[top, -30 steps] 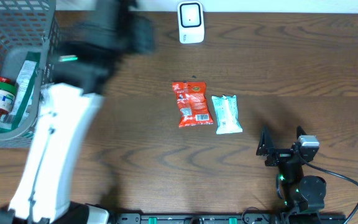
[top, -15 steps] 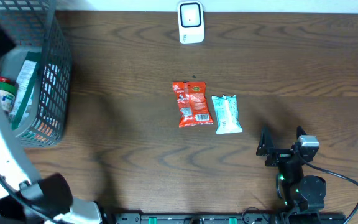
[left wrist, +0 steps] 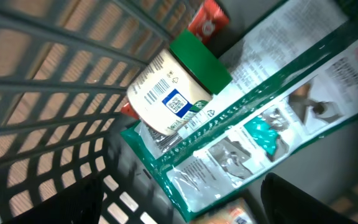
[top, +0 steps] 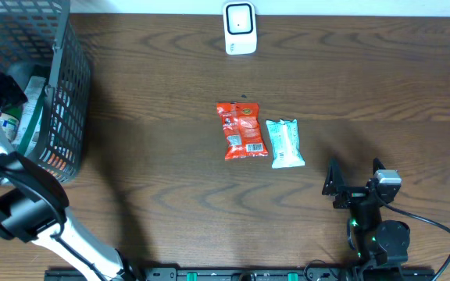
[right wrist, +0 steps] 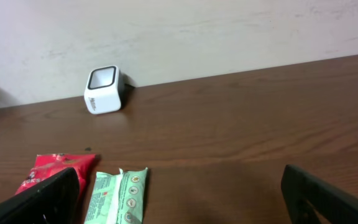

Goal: Scan the item barcode
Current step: 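Move the left gripper back toward the basket, then lower the left gripper into the basket and grasp the green-lidded jar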

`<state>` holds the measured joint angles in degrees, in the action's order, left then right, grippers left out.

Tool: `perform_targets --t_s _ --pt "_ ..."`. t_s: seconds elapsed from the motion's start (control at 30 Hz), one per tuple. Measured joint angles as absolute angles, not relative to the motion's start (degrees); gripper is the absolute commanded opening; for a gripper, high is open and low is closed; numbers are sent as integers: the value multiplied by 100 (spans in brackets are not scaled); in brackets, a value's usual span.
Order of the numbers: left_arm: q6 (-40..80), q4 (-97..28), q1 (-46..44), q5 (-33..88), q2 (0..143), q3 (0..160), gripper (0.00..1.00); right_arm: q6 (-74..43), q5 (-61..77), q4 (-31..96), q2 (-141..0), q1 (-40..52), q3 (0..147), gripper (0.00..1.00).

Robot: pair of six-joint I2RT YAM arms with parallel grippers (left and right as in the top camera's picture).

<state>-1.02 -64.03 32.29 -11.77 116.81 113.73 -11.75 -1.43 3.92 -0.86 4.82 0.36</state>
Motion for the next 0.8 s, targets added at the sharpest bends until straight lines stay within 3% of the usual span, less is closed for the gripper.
perform_targets --t_s 0.8 --pt "-480 -5970 3758 -1114 12672 11373 81 -1175 -145 392 -86 482 36 99"
